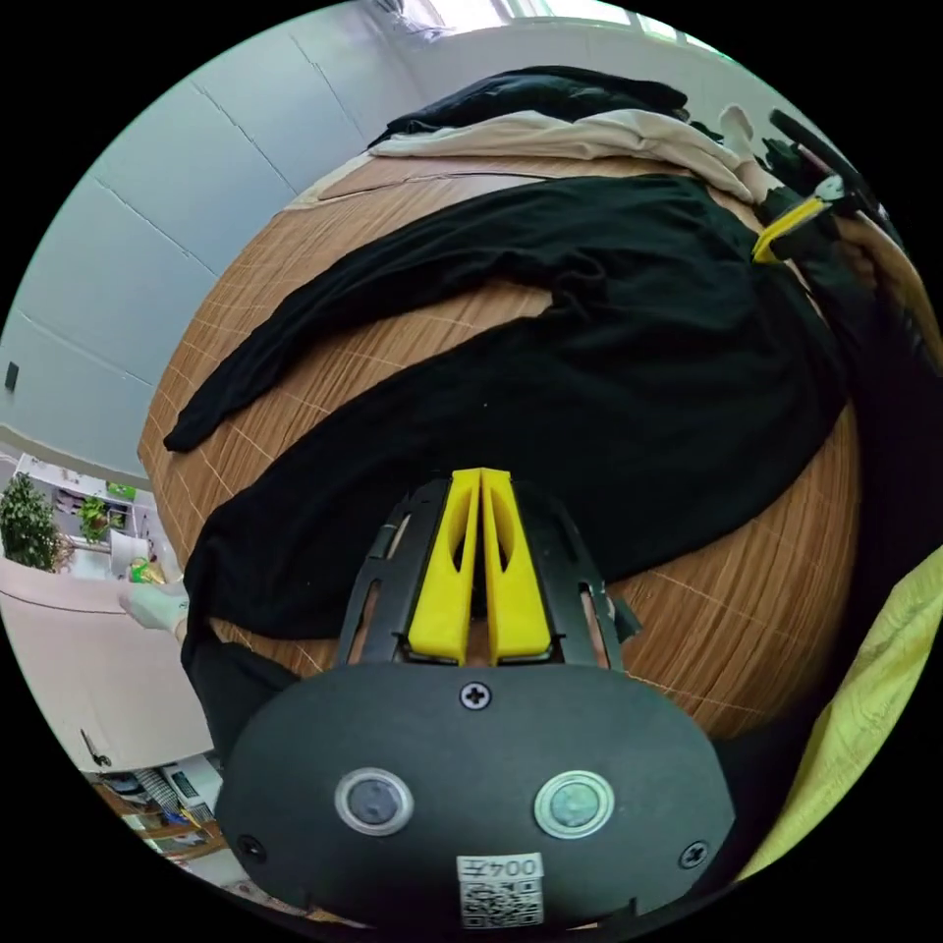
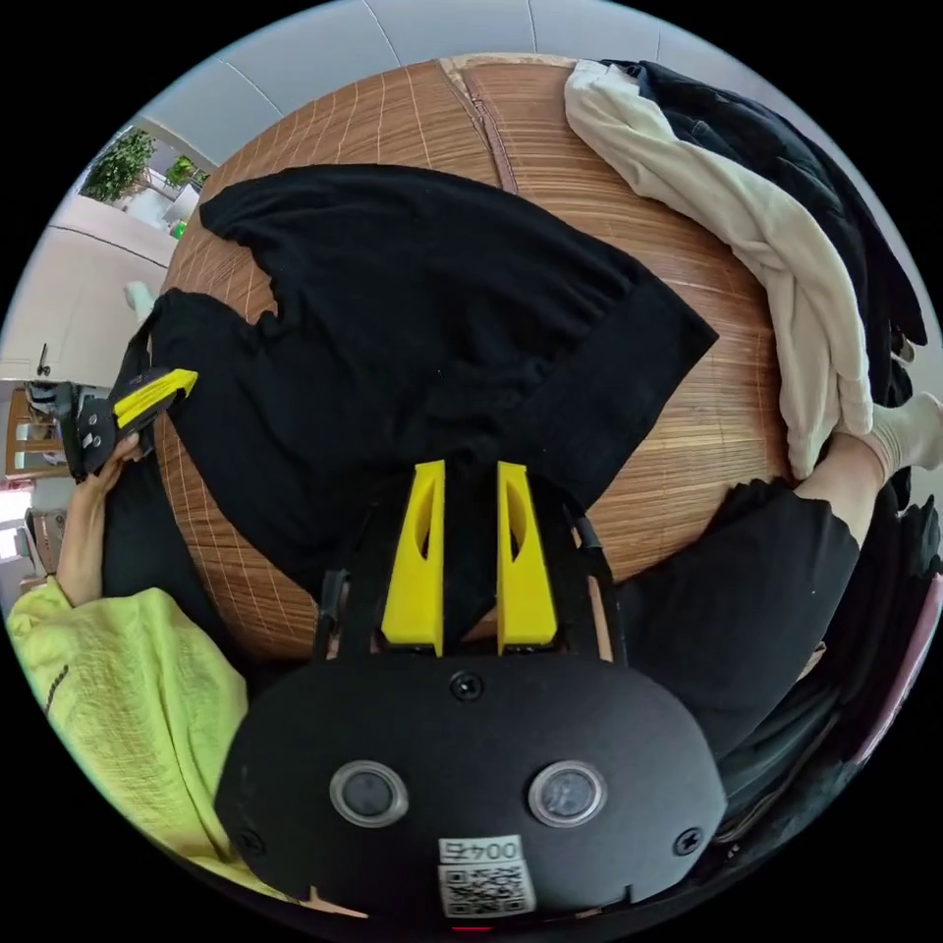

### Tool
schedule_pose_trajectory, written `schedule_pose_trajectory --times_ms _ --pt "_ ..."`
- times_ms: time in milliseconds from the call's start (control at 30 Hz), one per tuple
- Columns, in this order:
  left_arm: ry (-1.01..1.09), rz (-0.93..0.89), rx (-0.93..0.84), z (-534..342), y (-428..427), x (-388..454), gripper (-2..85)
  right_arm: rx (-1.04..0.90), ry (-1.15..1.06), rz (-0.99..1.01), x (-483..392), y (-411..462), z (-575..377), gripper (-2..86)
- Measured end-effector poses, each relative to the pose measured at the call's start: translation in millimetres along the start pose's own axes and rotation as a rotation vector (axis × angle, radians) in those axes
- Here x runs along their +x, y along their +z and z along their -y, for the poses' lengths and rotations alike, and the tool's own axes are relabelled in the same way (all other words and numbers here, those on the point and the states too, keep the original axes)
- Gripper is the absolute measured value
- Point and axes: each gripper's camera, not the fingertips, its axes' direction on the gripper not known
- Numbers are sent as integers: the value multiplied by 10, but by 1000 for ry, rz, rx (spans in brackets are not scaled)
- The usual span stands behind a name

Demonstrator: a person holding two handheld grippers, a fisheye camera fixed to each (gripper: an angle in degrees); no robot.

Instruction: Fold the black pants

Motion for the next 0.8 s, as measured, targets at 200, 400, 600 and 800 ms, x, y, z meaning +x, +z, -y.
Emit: schedule_pose_trajectory --times_ms 200,400,600,800 --pt "-59 -267 -78 156 164 41 44 224 152 9 847 -209 -362 185" --pt "-49 -119 -77 271 251 288 131 199 217 113 1712 26 -215 197" --pt "-28 -174 -113 394 523 482 112 174 155 117 2012 355 -212 165" --pt "-29 -169 -131 483 701 562 108 181 129 142 2020 620 -330 147"
